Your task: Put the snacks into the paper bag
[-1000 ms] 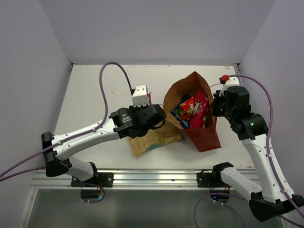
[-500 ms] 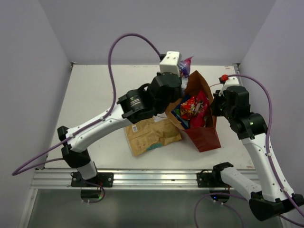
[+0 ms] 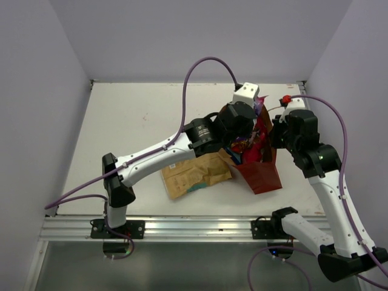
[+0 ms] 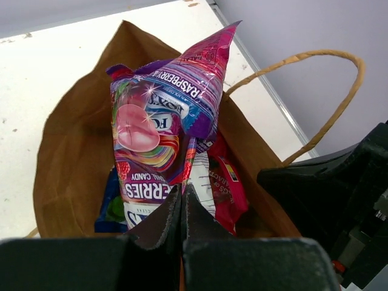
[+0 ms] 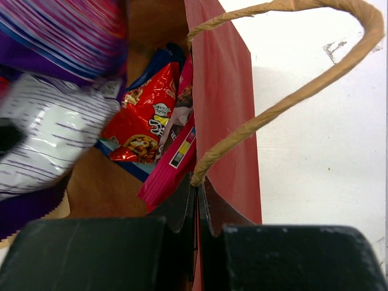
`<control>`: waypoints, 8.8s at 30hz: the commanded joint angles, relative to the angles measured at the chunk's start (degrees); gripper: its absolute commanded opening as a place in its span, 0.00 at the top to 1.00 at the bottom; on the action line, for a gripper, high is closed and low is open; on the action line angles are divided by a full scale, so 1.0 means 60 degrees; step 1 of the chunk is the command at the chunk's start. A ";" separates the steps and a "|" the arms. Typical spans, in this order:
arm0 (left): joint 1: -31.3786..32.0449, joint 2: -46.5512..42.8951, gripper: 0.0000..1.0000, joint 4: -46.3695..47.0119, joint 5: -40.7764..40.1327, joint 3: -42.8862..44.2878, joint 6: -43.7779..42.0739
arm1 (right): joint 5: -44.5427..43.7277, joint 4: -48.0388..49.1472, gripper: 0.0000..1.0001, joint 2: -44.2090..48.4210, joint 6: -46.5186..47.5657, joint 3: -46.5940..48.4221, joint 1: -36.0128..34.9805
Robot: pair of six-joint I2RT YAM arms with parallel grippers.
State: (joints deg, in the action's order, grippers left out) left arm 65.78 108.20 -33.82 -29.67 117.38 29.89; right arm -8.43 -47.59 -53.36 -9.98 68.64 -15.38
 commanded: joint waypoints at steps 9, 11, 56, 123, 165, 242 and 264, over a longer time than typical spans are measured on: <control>0.0053 -0.0878 0.03 0.2515 0.2307 -0.1838 -0.0572 | -0.0251 0.0125 1.00 0.0076 0.0154 0.0088 -0.0001; 0.0053 -0.1172 0.00 0.2968 0.2425 -0.1985 -0.0980 | -0.0251 0.0125 1.00 0.0075 0.0169 0.0088 -0.0001; -0.0870 -1.2364 0.00 0.4363 -0.1733 -1.4319 0.3895 | -0.0119 0.0139 1.00 -0.0012 0.0154 0.0044 -0.0015; -0.5587 -0.9626 1.00 0.7615 0.5459 -1.1917 0.3529 | 0.0071 0.0095 1.00 -0.0408 0.0110 0.0322 -0.0001; -0.3876 -0.6670 1.00 0.6792 0.8841 -0.6865 0.3937 | -0.0090 0.0081 1.00 -0.0466 0.0110 0.0322 -0.0015; -0.2585 -0.0514 1.00 0.9361 0.8565 -0.6498 0.0661 | 0.0042 0.0139 1.00 -0.0115 0.0125 0.0103 -0.0001; -0.2174 -0.1846 0.00 0.5009 0.5285 -0.5970 -0.1143 | 0.0013 0.0110 1.00 -0.0173 0.0125 0.0147 -0.0015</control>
State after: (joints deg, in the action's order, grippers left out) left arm 52.53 101.01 2.46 8.40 80.66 26.26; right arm -8.40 -50.04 -55.37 -9.34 68.10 -15.38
